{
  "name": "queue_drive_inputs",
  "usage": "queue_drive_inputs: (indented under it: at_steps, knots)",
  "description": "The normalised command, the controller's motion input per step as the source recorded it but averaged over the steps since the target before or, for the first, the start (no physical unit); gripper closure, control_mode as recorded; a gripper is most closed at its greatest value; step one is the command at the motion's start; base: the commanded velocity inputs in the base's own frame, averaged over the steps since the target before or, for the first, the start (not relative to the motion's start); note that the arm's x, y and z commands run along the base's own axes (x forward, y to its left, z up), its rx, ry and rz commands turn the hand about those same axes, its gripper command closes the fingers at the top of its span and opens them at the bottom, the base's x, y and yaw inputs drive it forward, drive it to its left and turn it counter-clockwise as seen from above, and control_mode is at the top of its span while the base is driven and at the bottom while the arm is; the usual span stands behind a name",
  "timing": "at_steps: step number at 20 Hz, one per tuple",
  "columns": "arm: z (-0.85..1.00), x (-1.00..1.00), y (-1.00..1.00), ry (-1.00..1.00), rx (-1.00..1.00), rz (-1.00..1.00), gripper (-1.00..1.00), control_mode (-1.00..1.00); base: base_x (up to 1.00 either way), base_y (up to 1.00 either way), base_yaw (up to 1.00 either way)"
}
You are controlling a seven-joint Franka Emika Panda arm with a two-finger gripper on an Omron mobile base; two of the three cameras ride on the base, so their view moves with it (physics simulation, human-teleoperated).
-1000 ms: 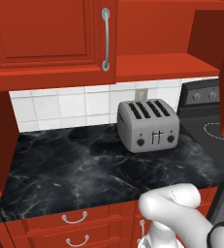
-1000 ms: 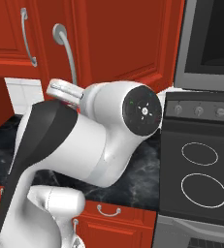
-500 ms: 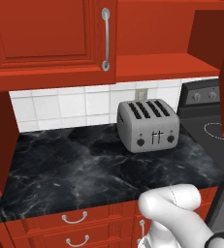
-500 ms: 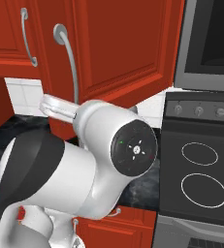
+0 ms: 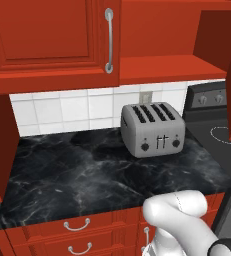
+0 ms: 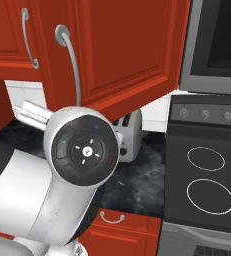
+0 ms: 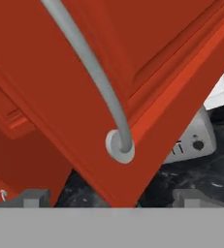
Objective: Open the cabinet, pick the kettle from the cabinet, and place it in the sink.
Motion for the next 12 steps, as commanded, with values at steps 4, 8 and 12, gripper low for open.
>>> queue_drive_inputs:
  at_steps: [4, 8, 12]
  knots:
    - [0.08, -0.3, 0.25, 0.23, 0.0, -0.05, -1.0, -1.0, 0.0, 0.0, 0.0]
    - [0.07, -0.26, 0.3, 0.31, 0.0, -0.07, -1.0, -1.0, 0.0, 0.0, 0.0]
    - [0.01, -0.22, 0.31, 0.31, 0.0, -0.07, -1.0, -1.0, 0.0, 0.0, 0.0]
